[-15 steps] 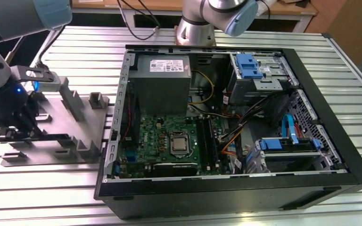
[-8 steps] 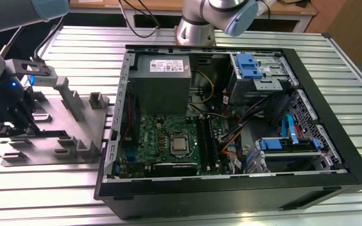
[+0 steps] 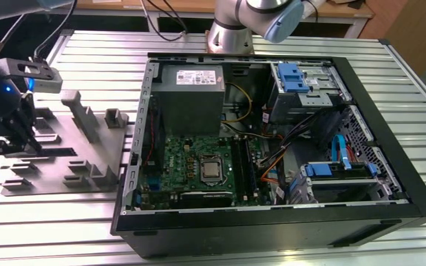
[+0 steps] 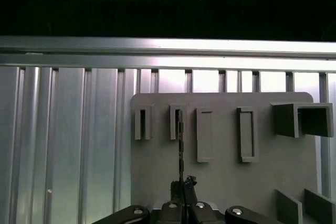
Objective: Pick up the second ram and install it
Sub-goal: 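Pick up the second ram and move it above second insertion slot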
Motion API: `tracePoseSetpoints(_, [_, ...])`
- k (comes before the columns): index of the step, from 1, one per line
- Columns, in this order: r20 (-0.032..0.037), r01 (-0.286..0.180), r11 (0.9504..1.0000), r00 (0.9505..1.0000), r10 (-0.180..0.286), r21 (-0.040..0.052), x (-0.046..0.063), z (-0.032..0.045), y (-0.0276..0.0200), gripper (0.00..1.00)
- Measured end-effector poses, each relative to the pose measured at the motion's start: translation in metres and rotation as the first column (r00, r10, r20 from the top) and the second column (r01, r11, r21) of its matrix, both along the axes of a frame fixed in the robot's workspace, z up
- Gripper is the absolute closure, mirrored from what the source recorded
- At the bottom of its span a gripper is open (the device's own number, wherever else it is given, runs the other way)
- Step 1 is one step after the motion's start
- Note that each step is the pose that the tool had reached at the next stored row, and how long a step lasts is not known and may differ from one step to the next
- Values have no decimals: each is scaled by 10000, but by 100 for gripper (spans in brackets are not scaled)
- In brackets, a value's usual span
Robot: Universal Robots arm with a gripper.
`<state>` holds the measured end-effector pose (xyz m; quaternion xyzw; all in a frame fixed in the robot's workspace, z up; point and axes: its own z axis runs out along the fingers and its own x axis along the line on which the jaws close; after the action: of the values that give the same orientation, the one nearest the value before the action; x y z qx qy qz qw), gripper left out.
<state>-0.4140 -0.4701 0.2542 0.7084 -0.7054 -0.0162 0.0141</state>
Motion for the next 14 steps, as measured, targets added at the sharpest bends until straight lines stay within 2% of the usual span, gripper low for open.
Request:
tracePoseSetpoints(11, [4, 0, 10000, 10000, 0, 0, 0, 314, 1, 89])
tracePoseSetpoints(12, [4, 0, 10000, 10000, 0, 1, 0, 389, 2, 89])
tracePoseSetpoints(14, [4, 0, 10000, 10000, 0, 1, 0, 446, 3, 89])
